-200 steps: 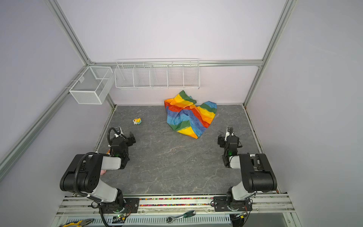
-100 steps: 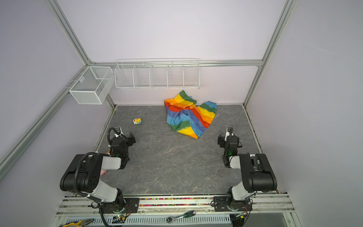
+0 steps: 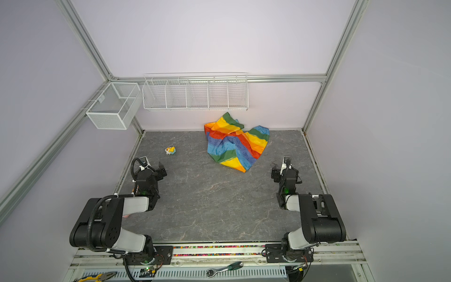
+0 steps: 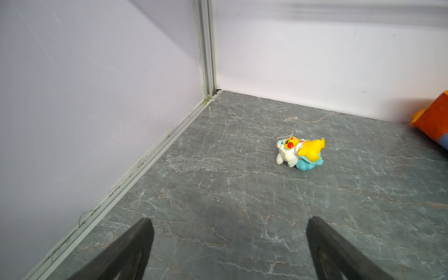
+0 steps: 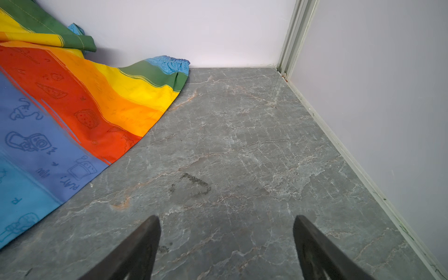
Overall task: Zip up the jacket
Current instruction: 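Reach the right gripper to the rainbow jacket while the left arm rises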
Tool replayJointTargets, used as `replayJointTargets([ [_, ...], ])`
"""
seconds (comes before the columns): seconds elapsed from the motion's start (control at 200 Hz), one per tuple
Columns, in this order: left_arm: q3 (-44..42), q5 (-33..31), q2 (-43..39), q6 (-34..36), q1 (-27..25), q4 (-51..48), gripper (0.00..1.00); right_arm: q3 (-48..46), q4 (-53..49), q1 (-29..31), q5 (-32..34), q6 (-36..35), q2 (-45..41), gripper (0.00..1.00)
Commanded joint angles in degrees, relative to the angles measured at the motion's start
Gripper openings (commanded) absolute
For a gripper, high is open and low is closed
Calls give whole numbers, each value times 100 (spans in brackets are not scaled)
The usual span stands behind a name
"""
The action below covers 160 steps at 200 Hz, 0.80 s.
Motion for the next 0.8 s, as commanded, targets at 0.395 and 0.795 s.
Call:
replayJointTargets([
  [0.395,1199,-1030,-2501,-1710,9,-3338,99,1988,-4525,-45,927,1737,-1910,89],
  [0.795,1552,-336,-5183,-3552,25,-5777,99,3866,-6717,-624,-1463,2715,-1689,89],
])
